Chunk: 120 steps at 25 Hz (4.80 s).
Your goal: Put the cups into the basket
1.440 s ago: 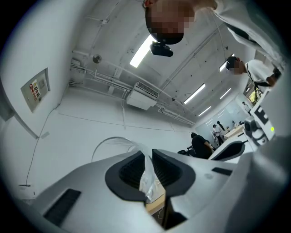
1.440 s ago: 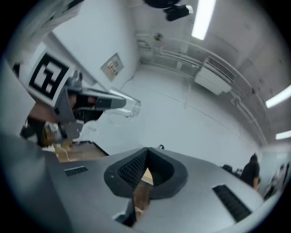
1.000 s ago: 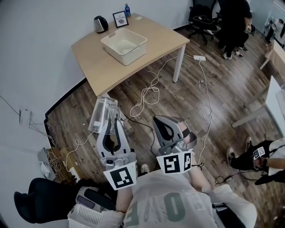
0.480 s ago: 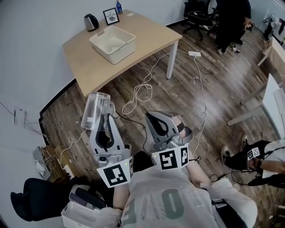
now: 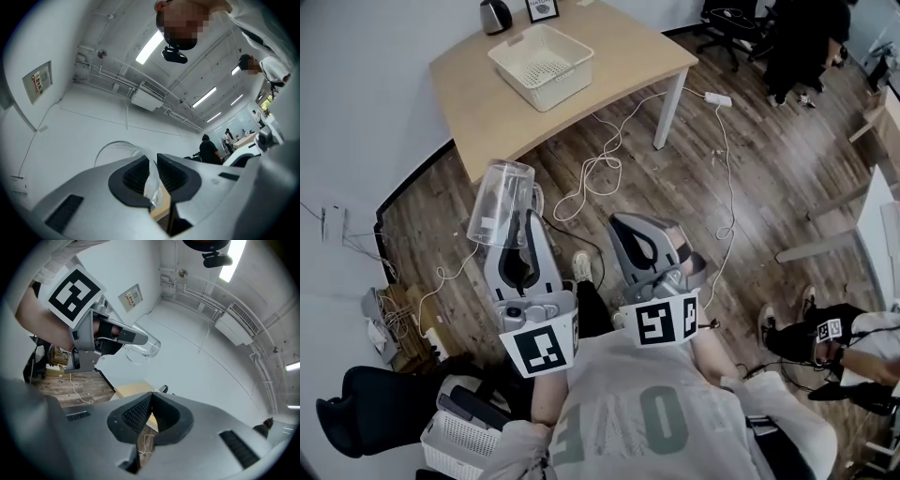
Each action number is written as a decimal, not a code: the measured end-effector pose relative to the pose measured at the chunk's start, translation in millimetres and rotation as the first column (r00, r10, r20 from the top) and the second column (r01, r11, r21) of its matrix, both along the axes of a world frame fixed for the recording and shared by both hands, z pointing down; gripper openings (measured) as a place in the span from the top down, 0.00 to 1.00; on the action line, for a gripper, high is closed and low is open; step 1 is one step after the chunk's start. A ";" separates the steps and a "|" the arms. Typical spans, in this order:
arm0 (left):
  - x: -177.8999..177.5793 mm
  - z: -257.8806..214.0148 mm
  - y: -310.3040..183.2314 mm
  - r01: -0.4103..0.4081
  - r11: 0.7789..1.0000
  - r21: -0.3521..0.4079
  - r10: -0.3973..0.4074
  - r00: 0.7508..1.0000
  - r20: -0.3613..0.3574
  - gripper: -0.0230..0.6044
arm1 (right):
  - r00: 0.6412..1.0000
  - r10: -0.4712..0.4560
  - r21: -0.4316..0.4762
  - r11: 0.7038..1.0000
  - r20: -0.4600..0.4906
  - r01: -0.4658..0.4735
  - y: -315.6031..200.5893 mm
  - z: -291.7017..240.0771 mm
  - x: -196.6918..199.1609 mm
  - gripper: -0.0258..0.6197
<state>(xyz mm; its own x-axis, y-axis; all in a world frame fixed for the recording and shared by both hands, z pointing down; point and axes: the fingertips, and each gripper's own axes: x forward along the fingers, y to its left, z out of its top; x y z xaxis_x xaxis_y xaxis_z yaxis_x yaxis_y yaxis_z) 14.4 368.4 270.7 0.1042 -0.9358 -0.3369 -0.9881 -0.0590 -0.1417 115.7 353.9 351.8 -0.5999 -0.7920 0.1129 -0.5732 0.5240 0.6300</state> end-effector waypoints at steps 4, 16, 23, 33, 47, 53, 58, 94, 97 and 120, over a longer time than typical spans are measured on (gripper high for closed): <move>-8.5 4.4 -15.9 -0.022 0.999 0.044 0.022 1.000 0.003 0.88 | 1.000 0.024 0.038 0.999 0.007 -0.024 -17.2 6.1 -8.7 0.96; -90.1 -18.0 -175.0 -0.074 0.995 0.068 0.073 0.997 0.013 0.88 | 0.997 0.070 0.054 0.996 0.028 -0.072 -176.6 -21.7 -91.3 0.96; -127.2 -24.1 -254.1 -0.103 0.992 0.079 0.102 0.995 0.023 0.88 | 0.994 0.109 0.066 0.992 0.020 -0.110 -257.3 -30.2 -127.2 0.96; -161.5 -16.6 -322.8 -0.120 0.990 0.067 0.120 0.993 0.009 0.88 | 0.990 0.138 0.043 0.990 -0.009 -0.137 -324.8 -20.9 -157.3 0.96; -157.9 -3.8 -409.5 -0.025 1.000 -0.005 0.025 1.000 0.004 0.88 | 0.998 0.033 0.000 0.999 0.048 -0.033 -420.9 -18.7 -158.2 0.96; -140.6 -18.1 -459.8 0.038 0.999 0.005 -0.038 0.999 0.034 0.88 | 0.997 -0.030 0.008 1.000 0.069 0.029 -477.3 -32.8 -143.6 0.96; -122.3 -16.6 -499.0 0.082 0.997 -0.016 -0.081 0.995 0.056 0.88 | 0.992 -0.077 -0.015 0.997 0.097 0.079 -516.6 -32.2 -126.3 0.96; -128.3 121.2 -640.4 0.041 0.837 -0.546 0.266 0.842 0.469 0.87 | 0.990 -0.011 -0.085 0.996 0.139 0.022 -599.7 -19.9 -139.1 0.96; -128.5 143.2 -648.0 0.055 0.800 -0.598 0.329 0.794 0.512 0.87 | 0.992 0.004 -0.091 0.996 0.130 0.008 -598.6 -16.9 -135.4 0.96; -111.4 285.6 -655.3 0.168 0.359 -0.918 0.766 0.509 0.392 0.87 | 0.987 0.101 -0.130 0.988 0.126 -0.084 -622.4 -2.9 -113.2 0.96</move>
